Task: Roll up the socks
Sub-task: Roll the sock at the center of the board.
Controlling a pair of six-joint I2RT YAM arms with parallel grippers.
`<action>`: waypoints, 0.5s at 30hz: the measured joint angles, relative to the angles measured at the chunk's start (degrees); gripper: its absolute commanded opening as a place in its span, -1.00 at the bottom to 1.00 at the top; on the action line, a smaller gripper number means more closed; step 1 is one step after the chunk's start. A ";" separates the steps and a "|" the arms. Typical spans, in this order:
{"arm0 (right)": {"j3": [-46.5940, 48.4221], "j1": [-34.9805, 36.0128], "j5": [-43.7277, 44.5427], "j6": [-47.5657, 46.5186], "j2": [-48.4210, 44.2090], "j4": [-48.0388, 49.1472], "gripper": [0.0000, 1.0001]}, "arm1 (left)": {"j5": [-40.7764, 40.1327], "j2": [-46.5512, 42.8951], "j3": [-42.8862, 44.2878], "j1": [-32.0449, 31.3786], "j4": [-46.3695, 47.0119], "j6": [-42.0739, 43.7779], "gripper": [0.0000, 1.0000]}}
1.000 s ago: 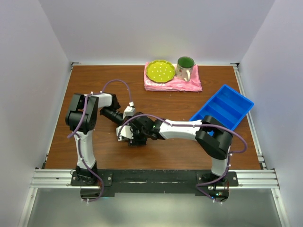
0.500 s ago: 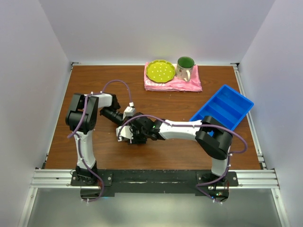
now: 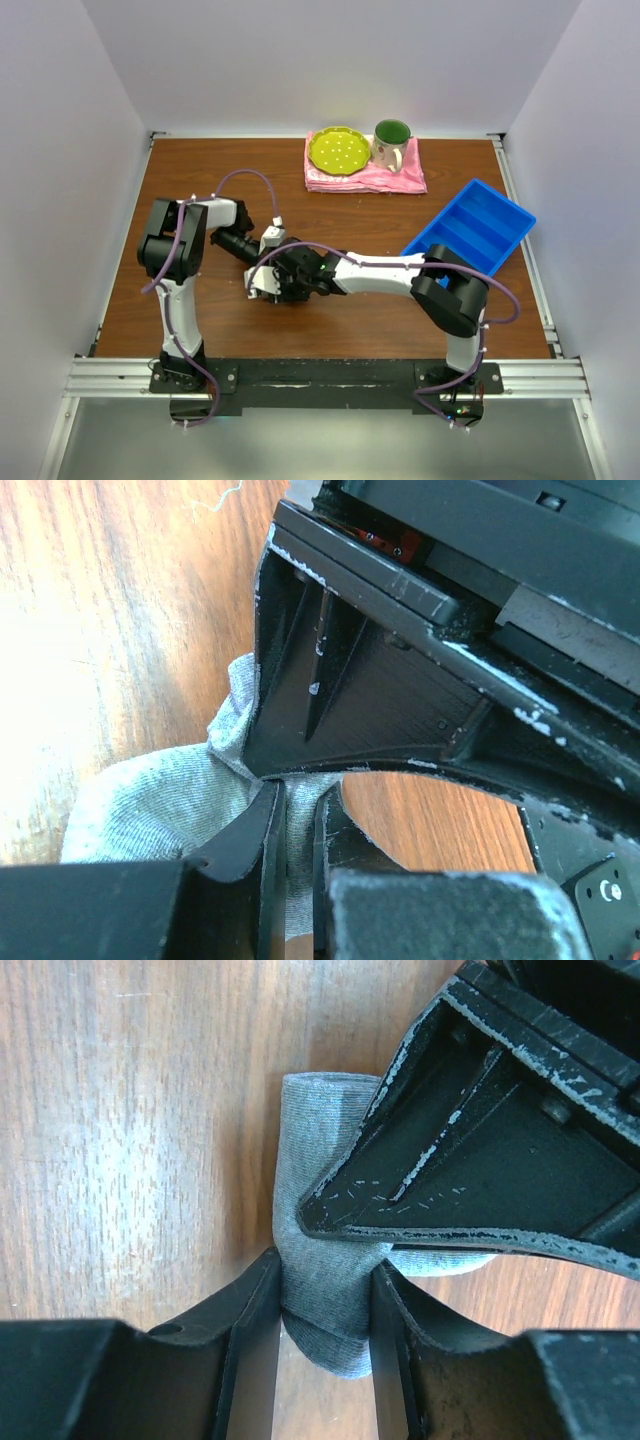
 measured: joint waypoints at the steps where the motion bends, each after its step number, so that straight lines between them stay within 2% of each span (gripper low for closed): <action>1: 0.26 0.00 -0.33 0.02 0.15 -0.24 -0.88 | -0.13 -0.07 -0.09 0.00 0.00 -0.13 -0.88; 3: 0.81 0.00 -0.87 0.24 0.52 -0.79 -0.99 | -0.48 -0.26 -0.26 0.02 0.00 -0.55 -0.81; 5: 1.42 0.00 -1.11 0.42 0.83 -1.51 -1.00 | -0.74 -0.59 -0.52 0.04 0.26 -0.87 -0.64; 9: 2.12 0.00 -2.08 0.87 1.38 -2.08 -1.00 | -1.49 -1.73 -1.64 0.04 1.29 -1.25 -0.21; 15: 2.32 0.11 -3.39 0.85 1.88 -1.88 -1.00 | -3.17 -2.56 -2.80 0.04 3.52 -1.42 0.30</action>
